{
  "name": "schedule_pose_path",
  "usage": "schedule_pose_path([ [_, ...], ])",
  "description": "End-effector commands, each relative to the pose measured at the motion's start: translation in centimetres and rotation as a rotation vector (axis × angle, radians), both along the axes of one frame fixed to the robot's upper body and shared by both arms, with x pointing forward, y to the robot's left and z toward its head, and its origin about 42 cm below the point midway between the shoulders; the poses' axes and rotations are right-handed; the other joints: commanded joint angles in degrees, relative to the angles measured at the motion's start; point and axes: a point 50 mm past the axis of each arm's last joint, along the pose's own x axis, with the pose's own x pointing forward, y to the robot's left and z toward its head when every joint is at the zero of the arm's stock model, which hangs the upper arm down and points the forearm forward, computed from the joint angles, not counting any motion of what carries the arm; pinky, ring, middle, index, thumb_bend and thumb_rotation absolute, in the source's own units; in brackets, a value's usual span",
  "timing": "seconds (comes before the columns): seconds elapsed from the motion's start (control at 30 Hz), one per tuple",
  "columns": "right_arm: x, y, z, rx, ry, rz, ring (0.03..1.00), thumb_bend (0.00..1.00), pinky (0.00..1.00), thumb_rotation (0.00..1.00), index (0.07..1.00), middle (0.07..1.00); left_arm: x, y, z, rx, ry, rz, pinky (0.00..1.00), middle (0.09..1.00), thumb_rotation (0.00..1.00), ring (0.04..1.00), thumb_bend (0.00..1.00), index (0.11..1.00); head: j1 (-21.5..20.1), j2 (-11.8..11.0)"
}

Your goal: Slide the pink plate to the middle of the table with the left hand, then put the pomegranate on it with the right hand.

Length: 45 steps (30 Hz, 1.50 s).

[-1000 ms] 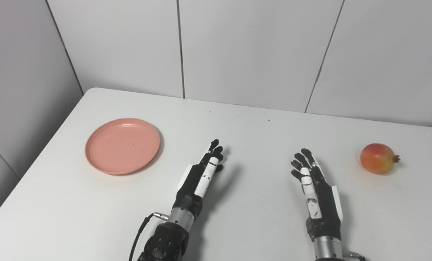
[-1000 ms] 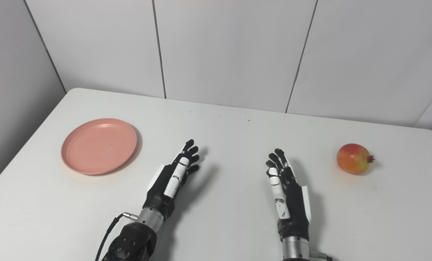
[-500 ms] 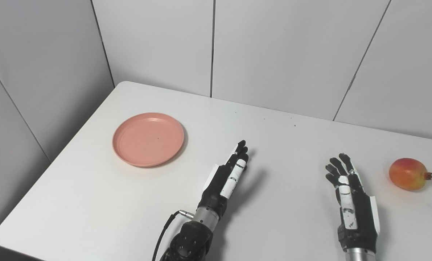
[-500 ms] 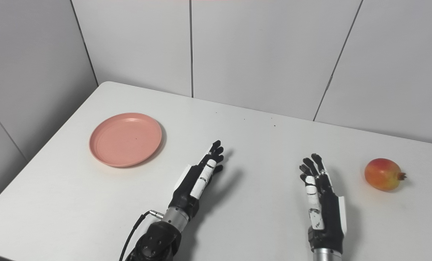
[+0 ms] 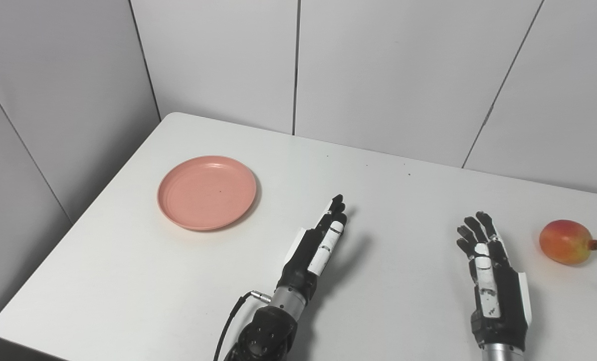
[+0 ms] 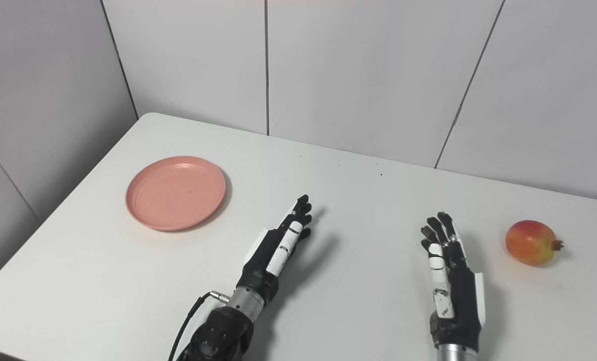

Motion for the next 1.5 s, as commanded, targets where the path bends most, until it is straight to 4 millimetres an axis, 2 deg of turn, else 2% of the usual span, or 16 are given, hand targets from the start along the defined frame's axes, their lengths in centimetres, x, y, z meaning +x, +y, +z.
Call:
schedule_pose_path([
  [0.0,-1.0,-1.1,-2.0,-0.023,0.030,-0.006,0.872,0.46,0.88,0.81,0.902,0.883,0.5,-1.5,0.7,-0.018,-0.018,-0.038,0.95,0.993,1.00,0.981,0.35,0.986,-0.05,-0.08],
  [0.2,-1.1,-1.1,-2.1,-0.035,0.028,-0.007,0.869,0.44,0.88,0.84,0.906,0.880,0.4,-1.1,0.8,0.011,-0.040,-0.028,0.96,0.994,1.00,0.982,0.37,0.983,-0.02,-0.33],
  [0.53,-1.1,-0.9,-2.2,-0.026,0.033,-0.010,0.869,0.46,0.87,0.81,0.902,0.878,1.0,-0.2,1.3,-0.036,-0.100,0.027,0.92,0.962,1.00,0.949,0.41,0.955,0.08,-0.61],
  [0.6,-1.1,-0.8,-2.2,-0.023,0.034,-0.012,0.869,0.46,0.87,0.80,0.900,0.876,1.2,0.1,1.5,-0.040,-0.112,0.046,0.94,0.965,1.00,0.953,0.45,0.957,0.03,-0.62],
  [1.03,-1.2,-0.7,-2.3,-0.051,0.042,-0.002,0.877,0.46,0.88,0.84,0.908,0.884,2.2,1.7,2.9,-0.035,-0.183,0.133,0.92,0.945,1.00,0.930,0.51,0.931,-0.19,-0.75],
  [1.13,-1.1,-0.7,-2.4,-0.041,0.048,0.008,0.902,0.45,0.91,0.89,0.923,0.908,2.2,1.9,3.5,-0.021,-0.204,0.139,0.94,0.954,1.00,0.945,0.51,0.943,-0.20,-0.79],
  [1.2,-1.1,-0.7,-2.4,-0.034,0.052,0.013,0.927,0.46,0.94,0.97,0.940,0.930,2.2,2.0,3.9,-0.008,-0.223,0.145,0.94,0.951,1.00,0.948,0.48,0.939,-0.27,-0.93],
  [1.33,-1.1,-0.6,-2.4,-0.026,0.056,0.023,0.948,0.49,0.96,1.00,0.956,0.948,2.5,2.4,4.7,-0.007,-0.285,0.160,0.92,0.941,1.00,0.937,0.44,0.927,-0.23,-1.11],
  [1.47,-1.1,-0.7,-2.4,-0.012,0.060,0.033,0.969,0.52,0.99,1.00,0.975,0.967,3.0,3.0,5.4,-0.001,-0.325,0.174,0.91,0.951,1.00,0.938,0.45,0.936,-0.22,-1.19],
])
